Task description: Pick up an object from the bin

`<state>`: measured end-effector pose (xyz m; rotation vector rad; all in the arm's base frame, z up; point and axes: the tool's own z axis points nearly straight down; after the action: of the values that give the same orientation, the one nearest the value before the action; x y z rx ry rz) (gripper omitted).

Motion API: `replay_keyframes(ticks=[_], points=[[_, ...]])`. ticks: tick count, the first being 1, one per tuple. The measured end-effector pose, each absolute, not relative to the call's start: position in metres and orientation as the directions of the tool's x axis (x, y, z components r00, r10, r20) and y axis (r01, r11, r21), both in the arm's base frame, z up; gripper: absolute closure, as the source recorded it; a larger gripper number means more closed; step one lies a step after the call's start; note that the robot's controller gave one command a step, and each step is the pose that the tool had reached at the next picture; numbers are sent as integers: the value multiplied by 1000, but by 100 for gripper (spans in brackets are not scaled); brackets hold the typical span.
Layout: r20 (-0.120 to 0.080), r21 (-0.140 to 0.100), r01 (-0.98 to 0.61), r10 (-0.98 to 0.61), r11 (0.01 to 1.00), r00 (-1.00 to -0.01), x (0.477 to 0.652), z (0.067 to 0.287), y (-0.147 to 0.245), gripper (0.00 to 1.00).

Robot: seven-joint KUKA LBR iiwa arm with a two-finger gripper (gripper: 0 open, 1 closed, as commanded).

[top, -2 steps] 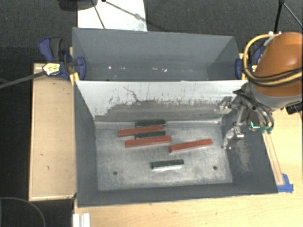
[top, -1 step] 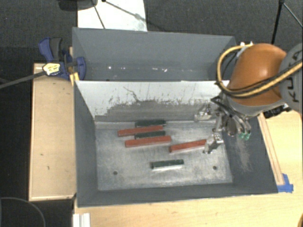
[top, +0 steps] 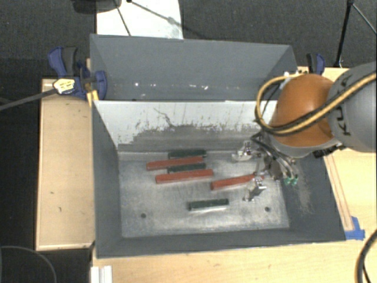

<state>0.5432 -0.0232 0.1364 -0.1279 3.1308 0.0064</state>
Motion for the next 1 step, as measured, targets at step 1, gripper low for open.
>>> replay_keyframes(ticks=[1], points=[[-9, -1, -134, -134, 991, -991, 581, 76, -27, 100]])
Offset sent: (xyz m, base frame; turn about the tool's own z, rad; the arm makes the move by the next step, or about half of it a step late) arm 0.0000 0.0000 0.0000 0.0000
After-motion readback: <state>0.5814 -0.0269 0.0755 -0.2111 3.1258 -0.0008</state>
